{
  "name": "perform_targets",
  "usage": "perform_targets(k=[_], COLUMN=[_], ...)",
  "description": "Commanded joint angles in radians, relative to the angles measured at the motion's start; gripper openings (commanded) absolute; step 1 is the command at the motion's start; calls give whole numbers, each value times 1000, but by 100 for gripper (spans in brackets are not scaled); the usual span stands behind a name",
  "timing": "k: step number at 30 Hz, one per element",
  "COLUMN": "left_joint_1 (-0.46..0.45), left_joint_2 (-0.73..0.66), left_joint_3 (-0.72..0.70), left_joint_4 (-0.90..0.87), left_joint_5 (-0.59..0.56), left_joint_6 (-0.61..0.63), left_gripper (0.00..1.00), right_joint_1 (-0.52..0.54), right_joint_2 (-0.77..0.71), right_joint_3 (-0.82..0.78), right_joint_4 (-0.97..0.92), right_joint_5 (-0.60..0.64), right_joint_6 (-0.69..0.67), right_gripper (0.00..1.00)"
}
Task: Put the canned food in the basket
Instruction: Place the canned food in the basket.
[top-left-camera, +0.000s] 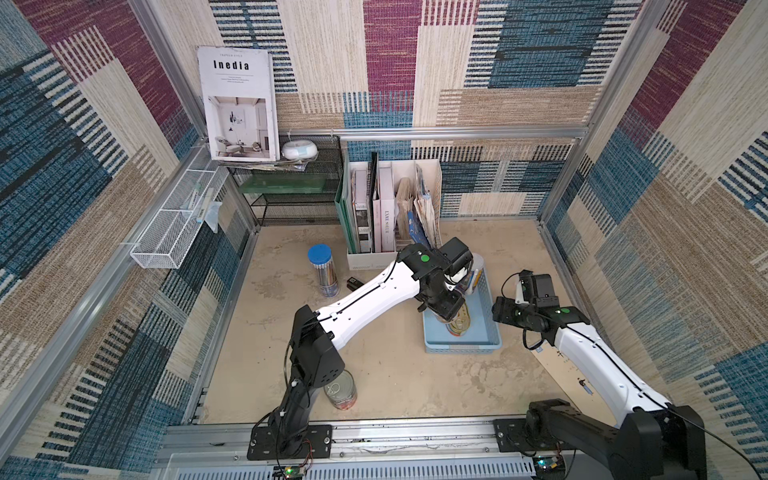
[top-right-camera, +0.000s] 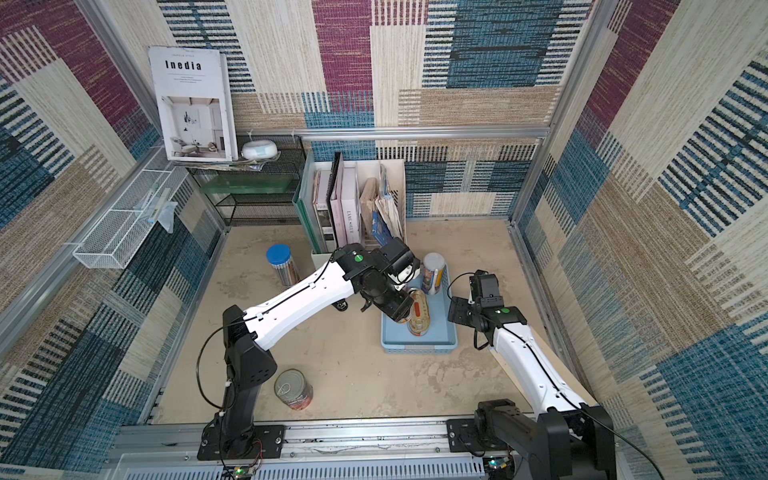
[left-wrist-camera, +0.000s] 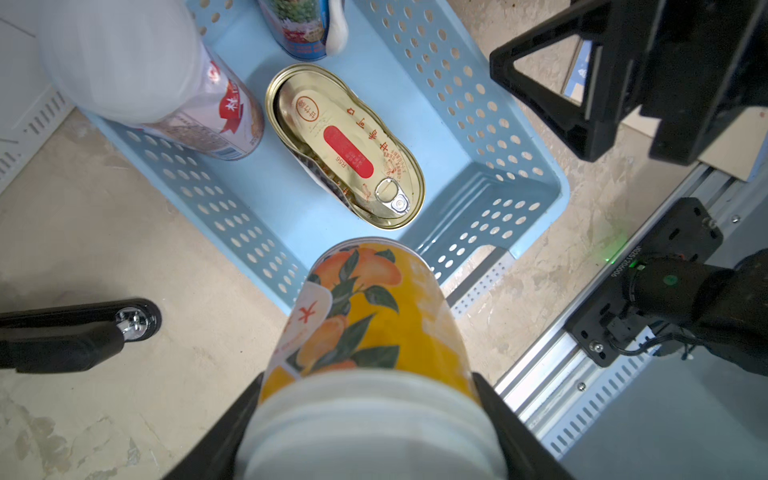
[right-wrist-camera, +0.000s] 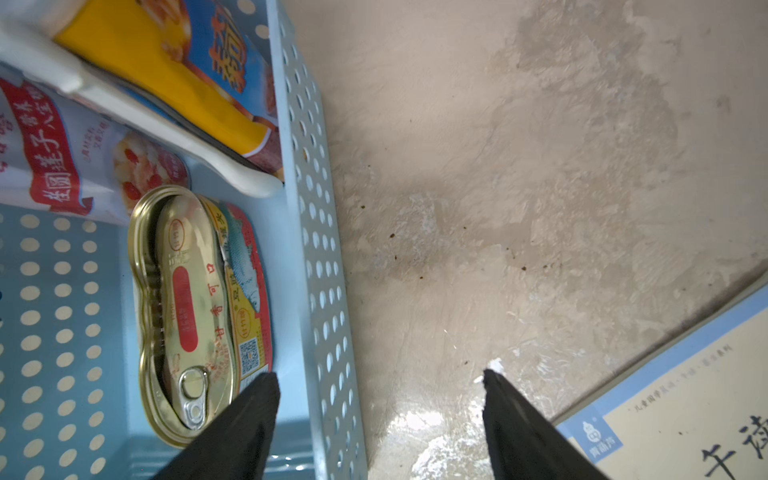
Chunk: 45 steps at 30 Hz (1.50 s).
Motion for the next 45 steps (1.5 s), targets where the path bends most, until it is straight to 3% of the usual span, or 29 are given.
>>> perform_targets(k=[1,11,22,39,45], left_joint_1=[-2,-15,-22,-22,-28], left_joint_2=[28,93,173,169,124], left_joint_3=[6,-75,-84,-109,-89], left_joint_4=[-25,-23,-23,-25,-28], left_joint_5=[-13,-46,-56,-52,-36], left_joint_6=[31,40,41,19,-6], left_gripper=[29,25,27,81,90], right_joint_1=[-2,-1,0,-1,-1], right_joint_2=[-6,-17,-30,-25,-25], right_joint_3=[-2,-8,-18,-21,-7], right_joint_4=[31,41,55,66,54], right_joint_5=[-12,-30,-44,-63,-95], right_joint_6=[-12,-19,-27,-34,-51], right_gripper=[81,82,83,91,94])
